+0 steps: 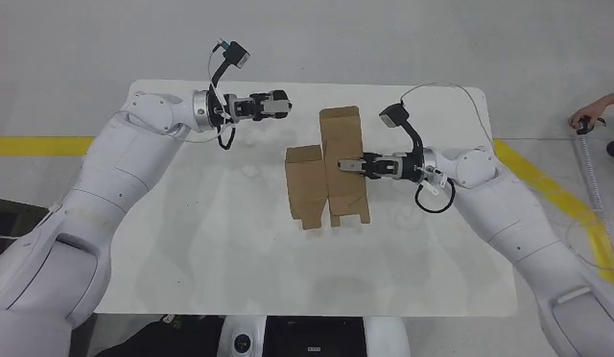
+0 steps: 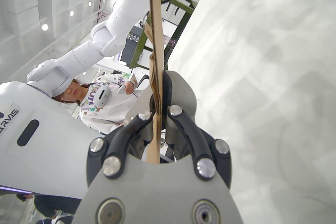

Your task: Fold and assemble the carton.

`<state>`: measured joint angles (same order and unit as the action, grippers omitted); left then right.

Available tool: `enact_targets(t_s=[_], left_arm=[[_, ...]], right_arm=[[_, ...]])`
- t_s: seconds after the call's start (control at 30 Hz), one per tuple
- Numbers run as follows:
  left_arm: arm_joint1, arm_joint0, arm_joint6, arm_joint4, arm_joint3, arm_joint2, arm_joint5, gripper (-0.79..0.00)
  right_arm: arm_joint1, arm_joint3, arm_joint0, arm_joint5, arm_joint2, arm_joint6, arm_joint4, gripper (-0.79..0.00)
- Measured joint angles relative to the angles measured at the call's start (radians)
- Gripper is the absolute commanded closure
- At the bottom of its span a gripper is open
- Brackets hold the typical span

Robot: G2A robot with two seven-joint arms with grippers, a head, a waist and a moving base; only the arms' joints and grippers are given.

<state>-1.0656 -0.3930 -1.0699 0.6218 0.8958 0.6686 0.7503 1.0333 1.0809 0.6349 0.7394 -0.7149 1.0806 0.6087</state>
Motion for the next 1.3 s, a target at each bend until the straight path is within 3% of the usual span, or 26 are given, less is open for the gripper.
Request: enact_targets(t_s=[0.33, 0.73, 0.77, 0.8, 0.83, 0.87, 1.3], left_arm=[[0.038, -0.135, 0.031, -0.096, 0.144, 0.049, -0.023, -0.785], [0.059, -0.273, 0.142, -0.208, 0.339, 0.100, -0.140, -0.785], [0.061, -0.283, 0.144, -0.204, 0.351, 0.107, -0.151, -0.668], [0.062, -0.290, 0.145, -0.201, 0.359, 0.112, -0.158, -0.388], [0.063, -0.296, 0.146, -0.200, 0.366, 0.117, -0.164, -0.289], [0.064, -0.303, 0.147, -0.198, 0.373, 0.124, -0.174, 0.000], [0.065, -0.343, 0.136, -0.218, 0.377, 0.167, -0.235, 0.000]], right_arm=[[0.014, -0.053, -0.013, 0.047, -0.040, -0.122, -0.084, 0.000], [0.053, -0.050, -0.005, 0.072, -0.044, -0.274, -0.125, 0.000], [0.056, -0.052, -0.007, 0.071, -0.044, -0.276, -0.128, 0.000], [0.059, -0.054, -0.008, 0.071, -0.044, -0.276, -0.131, 0.000], [0.061, -0.056, -0.009, 0.072, -0.045, -0.276, -0.132, 0.000], [0.063, -0.059, -0.010, 0.073, -0.046, -0.274, -0.133, 0.000], [0.081, -0.085, -0.001, 0.069, -0.064, -0.248, -0.128, 0.000]])
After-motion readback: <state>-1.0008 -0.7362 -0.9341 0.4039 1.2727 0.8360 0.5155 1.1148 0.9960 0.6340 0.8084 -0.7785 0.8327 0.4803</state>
